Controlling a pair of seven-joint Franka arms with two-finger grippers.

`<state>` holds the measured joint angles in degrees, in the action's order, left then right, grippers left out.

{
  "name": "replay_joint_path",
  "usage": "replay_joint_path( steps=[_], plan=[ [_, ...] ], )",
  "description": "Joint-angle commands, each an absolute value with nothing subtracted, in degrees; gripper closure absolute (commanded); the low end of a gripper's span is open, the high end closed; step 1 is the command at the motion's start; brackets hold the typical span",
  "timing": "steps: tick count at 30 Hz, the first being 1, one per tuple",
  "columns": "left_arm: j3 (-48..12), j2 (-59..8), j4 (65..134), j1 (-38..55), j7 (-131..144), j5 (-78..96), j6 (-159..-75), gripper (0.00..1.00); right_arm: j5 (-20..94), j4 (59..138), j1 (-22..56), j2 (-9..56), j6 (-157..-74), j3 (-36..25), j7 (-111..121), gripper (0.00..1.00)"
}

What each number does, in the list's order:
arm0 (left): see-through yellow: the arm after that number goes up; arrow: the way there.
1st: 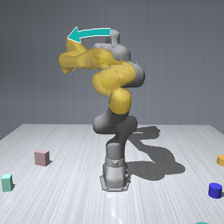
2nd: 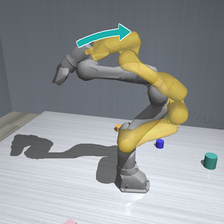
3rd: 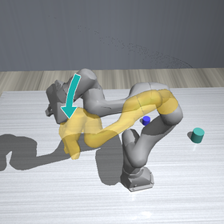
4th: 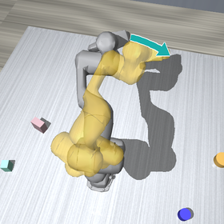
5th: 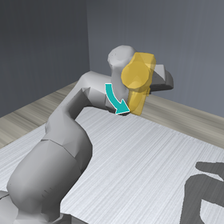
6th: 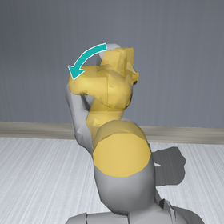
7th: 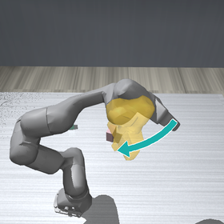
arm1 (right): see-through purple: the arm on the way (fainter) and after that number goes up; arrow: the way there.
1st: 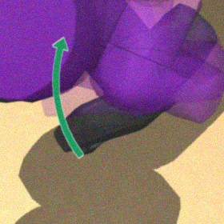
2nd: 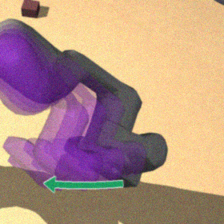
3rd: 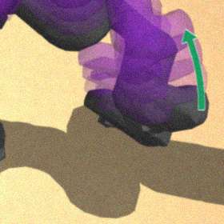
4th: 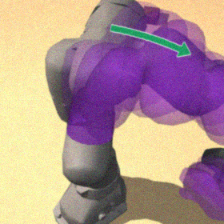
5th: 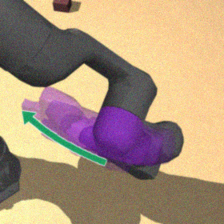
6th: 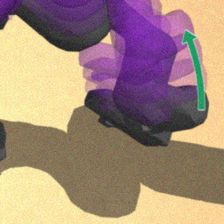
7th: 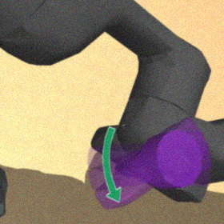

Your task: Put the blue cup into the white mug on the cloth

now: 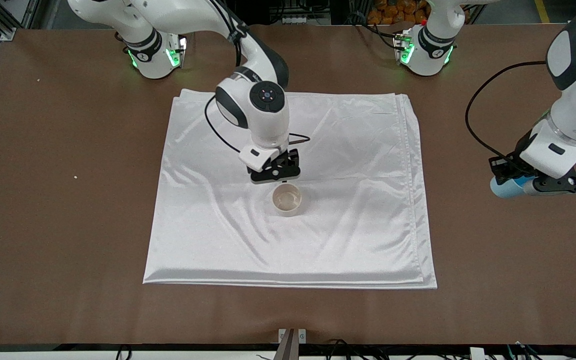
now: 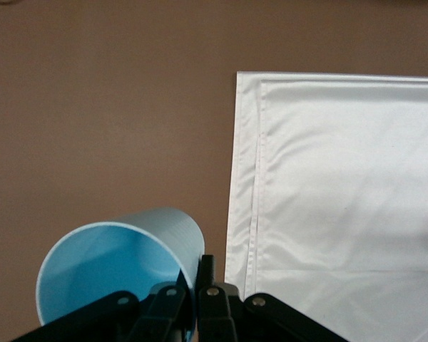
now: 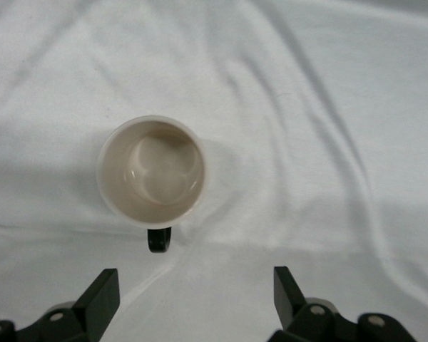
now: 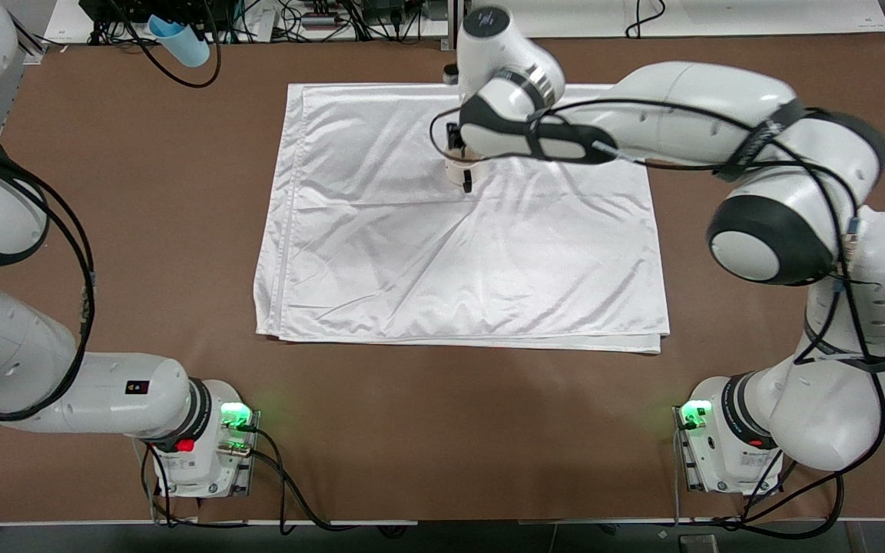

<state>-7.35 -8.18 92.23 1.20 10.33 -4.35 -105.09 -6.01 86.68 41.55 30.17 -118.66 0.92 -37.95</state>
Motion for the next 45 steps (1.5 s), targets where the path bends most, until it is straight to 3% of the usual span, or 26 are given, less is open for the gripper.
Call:
replay_joint_path(
  steps=[1,16,31,45],
  plan=[
    [-10.02,-11.86,88.25,1.32,11.69,-3.95,-103.80,1.00,-6.77,88.24,35.70,22.69,-112.34,4.38,-38.58,0.00],
    [-23.46,-24.42,77.09,2.11,28.64,-10.89,-105.11,1.00,-6.68,86.57,8.27,10.29,-99.76,21.53,-37.01,0.00],
    [-25.84,-31.11,75.76,12.21,45.52,-11.51,-116.36,1.00,-6.59,87.36,-4.83,3.52,-93.61,20.92,-19.96,0.00],
    [-24.88,-40.34,71.90,16.78,53.35,-11.60,-129.28,1.00,-6.07,88.76,-7.82,2.64,-93.78,15.65,-9.24,0.00]
  ],
)
